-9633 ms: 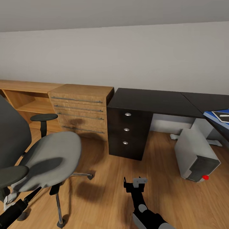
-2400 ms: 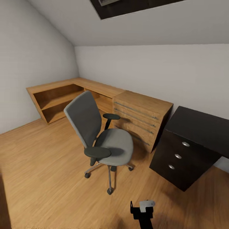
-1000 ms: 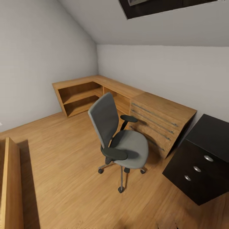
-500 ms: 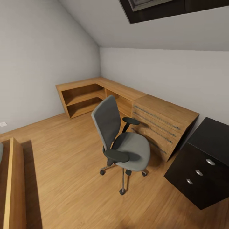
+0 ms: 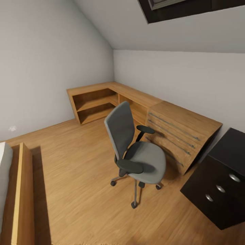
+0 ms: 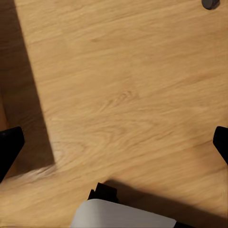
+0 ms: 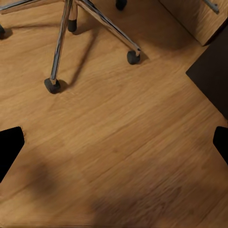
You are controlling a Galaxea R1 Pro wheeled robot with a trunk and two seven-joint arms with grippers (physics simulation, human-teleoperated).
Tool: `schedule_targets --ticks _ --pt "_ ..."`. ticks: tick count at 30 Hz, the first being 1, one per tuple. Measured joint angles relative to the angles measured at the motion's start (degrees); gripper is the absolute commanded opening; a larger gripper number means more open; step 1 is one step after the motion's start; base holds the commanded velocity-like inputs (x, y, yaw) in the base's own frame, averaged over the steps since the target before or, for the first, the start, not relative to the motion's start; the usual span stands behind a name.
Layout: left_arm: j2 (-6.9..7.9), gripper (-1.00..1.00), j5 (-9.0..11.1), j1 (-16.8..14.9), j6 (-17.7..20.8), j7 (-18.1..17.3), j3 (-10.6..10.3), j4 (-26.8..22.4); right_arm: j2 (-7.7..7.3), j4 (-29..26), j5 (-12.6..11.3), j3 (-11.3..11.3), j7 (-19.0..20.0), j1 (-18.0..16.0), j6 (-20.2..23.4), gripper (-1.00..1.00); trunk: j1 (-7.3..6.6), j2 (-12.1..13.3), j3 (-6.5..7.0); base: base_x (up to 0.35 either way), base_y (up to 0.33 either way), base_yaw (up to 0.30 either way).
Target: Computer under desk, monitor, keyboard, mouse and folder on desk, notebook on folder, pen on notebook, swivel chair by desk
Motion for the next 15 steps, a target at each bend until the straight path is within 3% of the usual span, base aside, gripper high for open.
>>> schedule_targets --ticks 6,15 --pt "0.01 1.0 -0.03 0.0 -0.06 0.0 -0.01 0.0 0.1 0.0 0.03 0.17 0.06 0.0 1.28 1.0 -0.01 0.0 -0.35 0.043 0.0 0.203" --pt "0.01 1.0 -0.18 0.0 -2.16 -0.01 -0.02 0.0 0.2 0.0 0.06 0.29 0.09 0.0 2.33 1.0 -0.03 0.0 -0.87 0.275 0.0 0.206"
